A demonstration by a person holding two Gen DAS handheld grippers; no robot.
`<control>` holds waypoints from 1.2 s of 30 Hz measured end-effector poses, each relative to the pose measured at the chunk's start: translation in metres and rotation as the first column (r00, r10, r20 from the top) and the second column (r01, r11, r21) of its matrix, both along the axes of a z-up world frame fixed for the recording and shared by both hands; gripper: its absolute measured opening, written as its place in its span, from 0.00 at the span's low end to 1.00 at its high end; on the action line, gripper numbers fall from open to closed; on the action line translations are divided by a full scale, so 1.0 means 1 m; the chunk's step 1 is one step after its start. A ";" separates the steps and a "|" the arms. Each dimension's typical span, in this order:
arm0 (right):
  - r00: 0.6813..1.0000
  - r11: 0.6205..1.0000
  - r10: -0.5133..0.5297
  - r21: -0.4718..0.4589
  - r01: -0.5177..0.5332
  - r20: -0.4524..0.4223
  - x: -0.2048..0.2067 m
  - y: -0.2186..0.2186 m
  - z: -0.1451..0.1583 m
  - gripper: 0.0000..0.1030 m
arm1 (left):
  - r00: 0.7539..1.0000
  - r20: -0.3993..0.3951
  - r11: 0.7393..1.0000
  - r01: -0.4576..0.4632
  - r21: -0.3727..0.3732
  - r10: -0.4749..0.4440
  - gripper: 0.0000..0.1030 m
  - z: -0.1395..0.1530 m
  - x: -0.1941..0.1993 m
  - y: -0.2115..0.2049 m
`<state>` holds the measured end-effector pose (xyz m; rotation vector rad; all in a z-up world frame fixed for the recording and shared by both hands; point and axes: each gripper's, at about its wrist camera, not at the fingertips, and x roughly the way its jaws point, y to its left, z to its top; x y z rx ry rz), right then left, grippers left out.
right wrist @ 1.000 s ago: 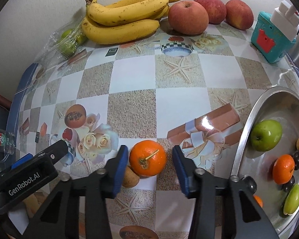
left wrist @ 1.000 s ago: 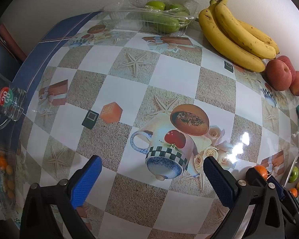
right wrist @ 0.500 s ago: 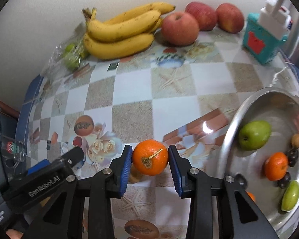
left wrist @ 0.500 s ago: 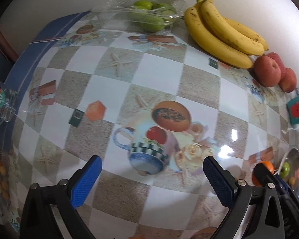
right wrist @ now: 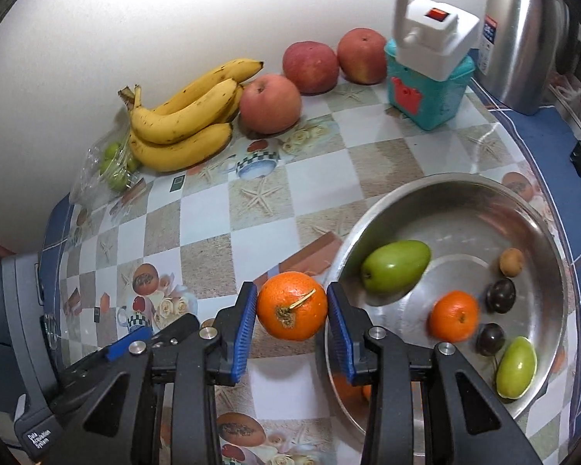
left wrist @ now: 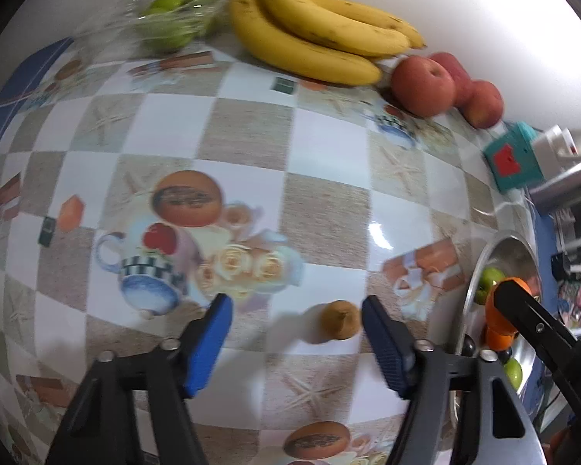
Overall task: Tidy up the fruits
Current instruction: 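Grasp the tangerine with the right tool while the left tool grasps the brown kiwi, then carry the tangerine with the right tool while the left tool carries the kiwi over the bowl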
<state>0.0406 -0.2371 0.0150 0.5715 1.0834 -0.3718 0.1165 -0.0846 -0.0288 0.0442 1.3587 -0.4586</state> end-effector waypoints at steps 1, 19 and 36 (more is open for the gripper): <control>1.000 1.000 -0.002 0.003 0.002 0.003 -0.002 -0.001 0.000 0.37 | 1.000 -0.002 1.000 0.012 0.001 -0.012 0.60 -0.001 -0.001 -0.003; 1.000 0.999 -0.017 0.027 0.017 0.021 -0.013 -0.008 0.007 0.37 | 0.995 0.013 0.995 0.097 0.015 -0.097 0.24 -0.011 -0.005 -0.032; 1.000 1.000 -0.018 0.022 0.018 0.007 -0.029 -0.006 0.009 0.37 | 0.982 0.140 0.991 0.133 -0.017 -0.129 0.24 0.047 -0.026 -0.026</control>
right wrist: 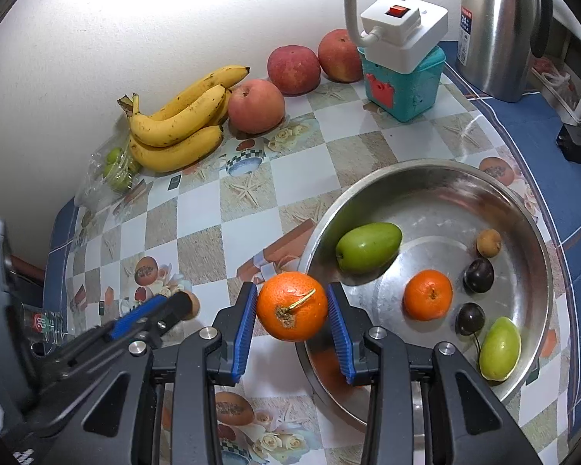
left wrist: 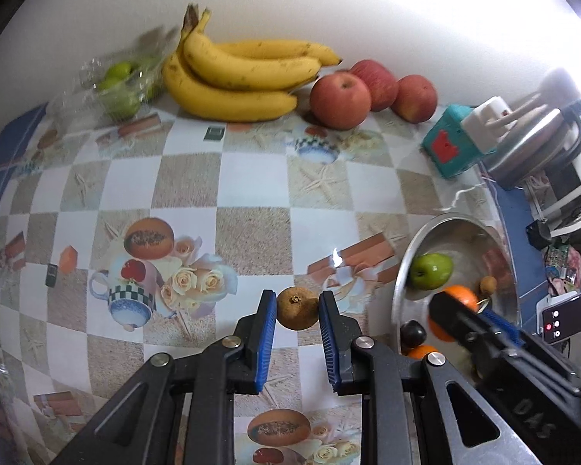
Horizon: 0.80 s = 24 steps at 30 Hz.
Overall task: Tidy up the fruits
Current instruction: 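Carry the tangerine with the right tool while the left tool carries the kiwi over the bowl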
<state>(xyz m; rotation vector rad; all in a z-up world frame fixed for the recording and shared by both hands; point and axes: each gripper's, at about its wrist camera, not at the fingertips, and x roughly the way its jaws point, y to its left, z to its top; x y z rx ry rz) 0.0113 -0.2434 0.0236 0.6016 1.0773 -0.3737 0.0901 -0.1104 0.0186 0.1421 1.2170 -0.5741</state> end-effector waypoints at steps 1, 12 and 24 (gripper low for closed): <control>1.000 1.000 -0.002 0.001 0.002 -0.002 -0.002 -0.001 -0.001 0.37 | 1.000 0.009 1.000 0.004 -0.003 -0.004 0.24 0.004 -0.002 -0.002; 0.991 0.992 -0.124 -0.020 0.123 -0.047 -0.048 -0.037 -0.007 0.37 | 0.996 0.031 0.996 0.083 -0.028 -0.082 0.24 0.019 -0.036 -0.024; 0.983 0.985 -0.173 -0.027 0.172 -0.063 -0.080 -0.056 -0.007 0.37 | 0.982 0.053 0.982 0.182 -0.048 -0.180 0.24 0.010 -0.063 -0.065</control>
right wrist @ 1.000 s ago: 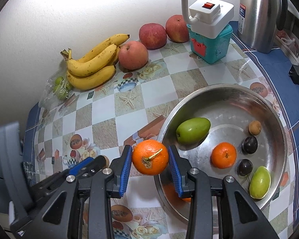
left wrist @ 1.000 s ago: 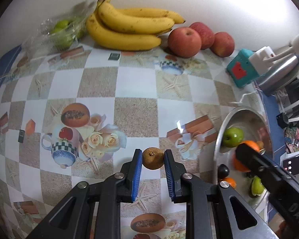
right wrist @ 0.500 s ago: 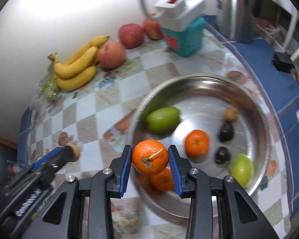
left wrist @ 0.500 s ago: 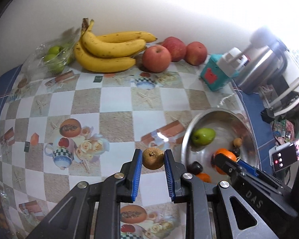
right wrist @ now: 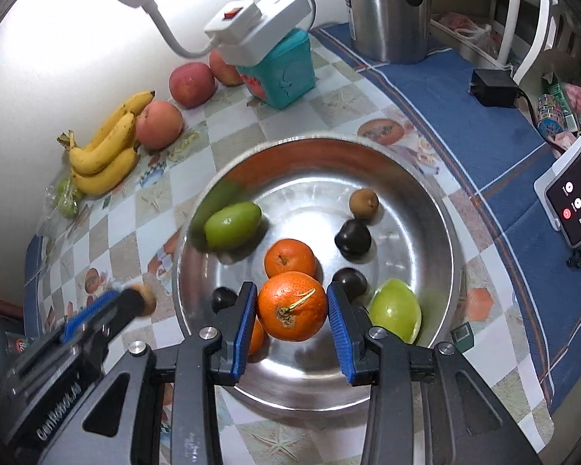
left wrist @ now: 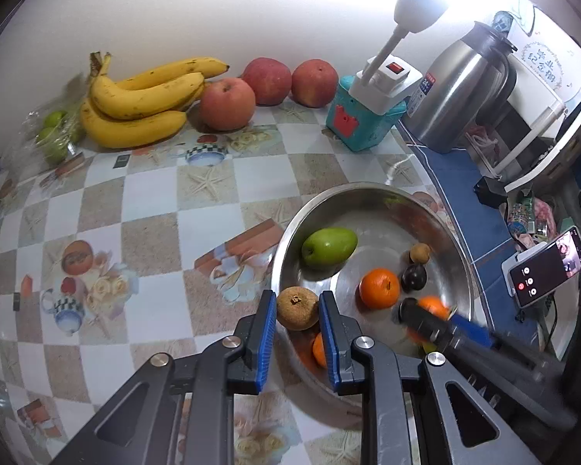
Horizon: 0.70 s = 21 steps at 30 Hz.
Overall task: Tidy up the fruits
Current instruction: 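Carry the tangerine with the right tool while the left tool carries the kiwi over the bowl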
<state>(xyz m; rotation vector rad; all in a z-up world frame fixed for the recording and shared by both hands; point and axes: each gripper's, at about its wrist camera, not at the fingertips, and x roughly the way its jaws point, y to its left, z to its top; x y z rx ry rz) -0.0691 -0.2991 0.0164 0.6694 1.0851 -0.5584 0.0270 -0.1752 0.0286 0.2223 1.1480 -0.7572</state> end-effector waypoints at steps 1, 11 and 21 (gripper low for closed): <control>1.000 1.000 0.007 0.006 -0.007 -0.011 0.001 0.001 -0.004 0.37 | 1.000 0.006 1.000 0.000 0.001 0.000 0.24 -0.002 0.001 -0.002; 0.997 0.999 0.032 0.032 -0.030 -0.067 0.002 0.005 -0.025 0.37 | 1.000 0.022 1.000 0.006 -0.007 -0.006 0.24 -0.020 0.007 -0.017; 0.995 0.999 0.039 0.041 -0.036 -0.094 0.010 0.005 -0.034 0.37 | 0.999 0.034 0.999 0.029 0.015 -0.029 0.24 -0.028 0.007 -0.030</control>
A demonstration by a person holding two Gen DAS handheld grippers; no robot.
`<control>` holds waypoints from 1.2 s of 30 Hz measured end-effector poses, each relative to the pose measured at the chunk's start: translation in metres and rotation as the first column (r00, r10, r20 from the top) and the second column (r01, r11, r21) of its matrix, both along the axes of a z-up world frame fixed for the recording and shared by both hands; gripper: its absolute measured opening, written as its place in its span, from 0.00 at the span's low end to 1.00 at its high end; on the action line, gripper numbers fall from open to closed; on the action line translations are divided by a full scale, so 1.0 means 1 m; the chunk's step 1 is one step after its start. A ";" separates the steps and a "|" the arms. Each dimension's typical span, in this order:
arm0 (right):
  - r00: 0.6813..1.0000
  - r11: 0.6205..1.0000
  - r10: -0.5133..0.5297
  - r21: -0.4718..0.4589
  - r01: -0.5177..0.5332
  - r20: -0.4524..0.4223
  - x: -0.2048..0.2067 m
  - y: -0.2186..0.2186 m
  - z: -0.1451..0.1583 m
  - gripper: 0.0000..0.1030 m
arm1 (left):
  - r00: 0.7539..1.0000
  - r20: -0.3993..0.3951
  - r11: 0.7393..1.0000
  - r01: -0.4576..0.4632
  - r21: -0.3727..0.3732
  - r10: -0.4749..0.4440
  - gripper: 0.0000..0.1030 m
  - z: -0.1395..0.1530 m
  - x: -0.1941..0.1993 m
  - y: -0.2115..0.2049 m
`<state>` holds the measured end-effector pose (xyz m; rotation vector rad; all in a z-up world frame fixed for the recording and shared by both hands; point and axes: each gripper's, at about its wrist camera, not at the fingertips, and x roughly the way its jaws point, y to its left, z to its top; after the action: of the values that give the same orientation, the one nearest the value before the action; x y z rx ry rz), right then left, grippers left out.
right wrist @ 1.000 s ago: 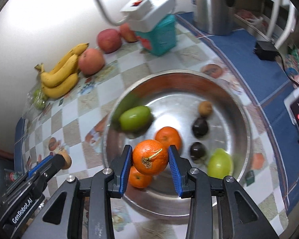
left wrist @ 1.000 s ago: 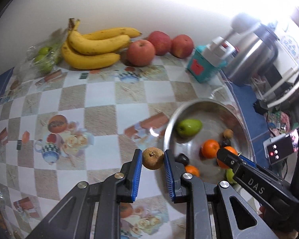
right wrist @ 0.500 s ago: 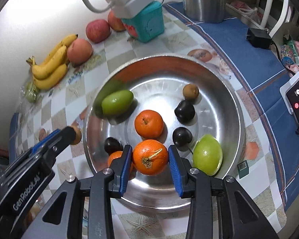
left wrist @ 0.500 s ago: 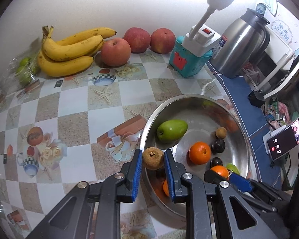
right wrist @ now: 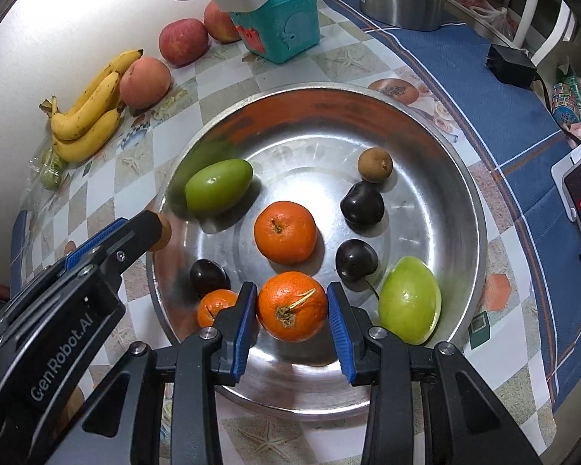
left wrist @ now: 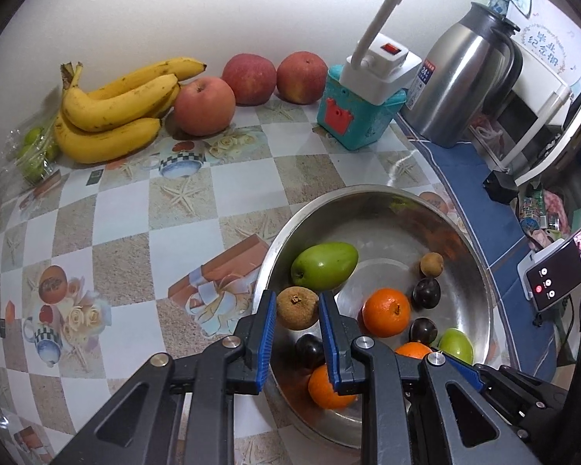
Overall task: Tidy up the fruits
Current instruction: 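Carry the tangerine with the right tool while the left tool carries the kiwi over the bowl, then open the right tool to drop the tangerine while the left tool releases the kiwi into the bowl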
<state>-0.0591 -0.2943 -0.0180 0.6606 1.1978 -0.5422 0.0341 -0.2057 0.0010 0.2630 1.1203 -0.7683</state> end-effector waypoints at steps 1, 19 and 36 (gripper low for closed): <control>1.000 1.000 0.000 0.002 0.000 -0.004 0.001 0.000 -0.001 0.37 | 1.000 -0.002 1.000 0.000 0.005 0.000 0.24 -0.002 0.001 0.000; 0.998 0.999 0.009 0.035 -0.007 -0.057 0.011 0.003 -0.028 0.38 | 1.000 -0.028 0.999 0.008 0.054 -0.006 0.24 -0.015 0.002 -0.005; 0.999 1.000 0.009 -0.012 -0.010 -0.037 0.001 0.006 -0.011 0.51 | 0.995 -0.058 0.997 -0.074 0.027 0.076 0.50 0.000 0.004 0.026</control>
<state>-0.0584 -0.2884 -0.0293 0.6367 1.2307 -0.5553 0.0383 -0.1800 0.0011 0.2186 1.1897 -0.7001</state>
